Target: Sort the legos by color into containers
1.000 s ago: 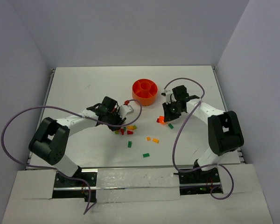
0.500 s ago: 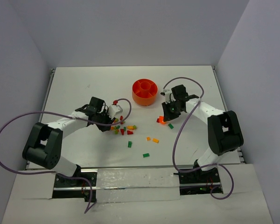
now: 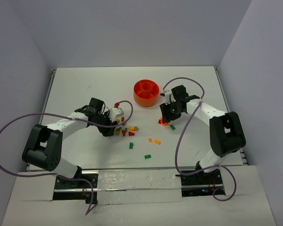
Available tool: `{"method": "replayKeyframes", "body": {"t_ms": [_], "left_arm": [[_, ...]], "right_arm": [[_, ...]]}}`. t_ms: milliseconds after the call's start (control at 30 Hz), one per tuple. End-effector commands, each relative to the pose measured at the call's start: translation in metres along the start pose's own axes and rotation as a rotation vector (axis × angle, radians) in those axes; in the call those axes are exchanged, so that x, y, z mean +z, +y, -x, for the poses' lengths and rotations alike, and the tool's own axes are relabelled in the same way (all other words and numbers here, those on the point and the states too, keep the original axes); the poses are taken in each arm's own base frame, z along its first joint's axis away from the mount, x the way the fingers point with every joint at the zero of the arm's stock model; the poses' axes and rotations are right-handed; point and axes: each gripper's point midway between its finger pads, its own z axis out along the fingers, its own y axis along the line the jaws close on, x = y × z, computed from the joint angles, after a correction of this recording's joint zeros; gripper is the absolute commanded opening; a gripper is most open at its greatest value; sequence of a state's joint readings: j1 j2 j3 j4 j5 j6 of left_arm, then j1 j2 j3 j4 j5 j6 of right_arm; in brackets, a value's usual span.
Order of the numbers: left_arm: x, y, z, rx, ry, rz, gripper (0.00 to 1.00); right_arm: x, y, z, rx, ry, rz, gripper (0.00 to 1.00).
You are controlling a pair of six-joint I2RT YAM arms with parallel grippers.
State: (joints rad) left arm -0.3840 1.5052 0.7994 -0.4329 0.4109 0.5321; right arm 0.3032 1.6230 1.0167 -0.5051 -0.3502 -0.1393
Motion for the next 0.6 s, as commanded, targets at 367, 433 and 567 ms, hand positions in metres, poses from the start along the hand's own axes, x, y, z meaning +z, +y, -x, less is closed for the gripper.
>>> {"method": "replayKeyframes", "body": {"t_ms": [367, 433, 567], "left_arm": [[-0.018, -0.025, 0.042, 0.308, -0.240, -0.108, 0.44], [-0.014, -0.021, 0.039, 0.346, -0.236, -0.081, 0.43], [-0.008, -0.014, 0.033, 0.407, -0.224, -0.019, 0.42]], "right_arm": [[-0.011, 0.014, 0.030, -0.017, -0.056, 0.036, 0.52], [-0.011, 0.014, 0.031, -0.014, -0.053, 0.034, 0.52], [-0.010, 0.012, 0.031, -0.009, -0.050, 0.026, 0.52]]}}
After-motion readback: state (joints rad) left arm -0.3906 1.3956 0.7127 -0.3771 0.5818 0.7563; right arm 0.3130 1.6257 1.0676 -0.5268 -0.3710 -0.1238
